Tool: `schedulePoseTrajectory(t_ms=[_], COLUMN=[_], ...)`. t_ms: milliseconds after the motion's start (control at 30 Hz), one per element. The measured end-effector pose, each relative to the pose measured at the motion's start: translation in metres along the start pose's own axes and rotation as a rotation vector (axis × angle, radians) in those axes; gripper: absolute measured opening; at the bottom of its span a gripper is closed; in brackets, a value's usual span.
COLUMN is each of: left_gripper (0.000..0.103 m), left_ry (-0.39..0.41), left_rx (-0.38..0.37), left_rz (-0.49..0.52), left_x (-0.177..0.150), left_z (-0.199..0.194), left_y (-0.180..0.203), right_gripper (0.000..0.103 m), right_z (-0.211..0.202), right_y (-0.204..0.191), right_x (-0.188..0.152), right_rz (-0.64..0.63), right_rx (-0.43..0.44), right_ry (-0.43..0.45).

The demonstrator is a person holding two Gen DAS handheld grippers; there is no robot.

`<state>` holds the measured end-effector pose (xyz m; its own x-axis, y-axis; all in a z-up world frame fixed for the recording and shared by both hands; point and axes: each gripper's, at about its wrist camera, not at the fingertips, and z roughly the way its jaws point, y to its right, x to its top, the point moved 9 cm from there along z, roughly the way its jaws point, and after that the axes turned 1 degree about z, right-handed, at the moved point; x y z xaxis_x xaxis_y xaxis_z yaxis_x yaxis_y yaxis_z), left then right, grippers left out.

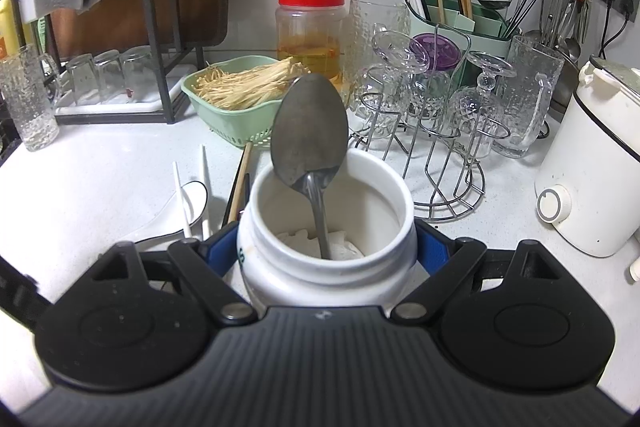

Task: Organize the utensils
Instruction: 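Grasp the white ceramic soup spoon with the left tool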

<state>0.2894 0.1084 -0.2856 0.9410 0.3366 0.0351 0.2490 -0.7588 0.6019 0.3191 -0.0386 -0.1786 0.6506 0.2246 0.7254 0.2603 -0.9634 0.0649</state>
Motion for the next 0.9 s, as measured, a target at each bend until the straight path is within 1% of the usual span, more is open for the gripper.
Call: schedulePoseTrajectory(t_ms=[100, 167, 233, 367, 433, 500, 567, 767, 833, 900], left_gripper=[0.047, 0.048, 0.048, 0.048, 0.047, 0.047, 0.047, 0.046, 0.041, 0.039], left_ry=[0.007, 0.017, 0.023, 0.006, -0.018, -0.032, -0.034, 0.000, 0.011, 0.032], left_rx=[0.017, 0.026, 0.009, 0.041, 0.051, 0.024, 0.016, -0.007, -0.019, -0.007], left_rz=[0.002, 0.008, 0.023, 0.004, -0.039, -0.089, -0.142, -0.281, -0.321, -0.354], left_x=[-0.002, -0.005, -0.007, -0.010, -0.012, -0.014, -0.014, -0.014, -0.016, -0.017], left_z=[-0.008, -0.015, -0.019, -0.009, -0.002, 0.004, 0.008, 0.011, 0.012, 0.012], left_y=[-0.002, -0.003, -0.001, -0.009, -0.016, -0.020, -0.024, -0.029, -0.027, -0.028], right_gripper=[0.091, 0.091, 0.091, 0.091, 0.091, 0.091, 0.091, 0.091, 0.091, 0.091], right_z=[0.000, 0.000, 0.000, 0.000, 0.000, 0.000, 0.000, 0.000, 0.000, 0.000], right_y=[0.000, 0.000, 0.000, -0.001, -0.001, -0.001, -0.001, -0.001, -0.001, -0.001], right_x=[0.000, 0.000, 0.000, 0.000, 0.000, 0.000, 0.000, 0.000, 0.000, 0.000], right_rz=[0.000, 0.000, 0.000, -0.001, 0.000, 0.000, 0.000, -0.003, -0.004, -0.004], right_rx=[0.000, 0.000, -0.001, -0.001, -0.001, -0.001, -0.001, 0.000, 0.001, 0.001], right_ry=[0.000, 0.000, 0.000, 0.002, 0.002, 0.001, 0.002, 0.003, 0.004, 0.005])
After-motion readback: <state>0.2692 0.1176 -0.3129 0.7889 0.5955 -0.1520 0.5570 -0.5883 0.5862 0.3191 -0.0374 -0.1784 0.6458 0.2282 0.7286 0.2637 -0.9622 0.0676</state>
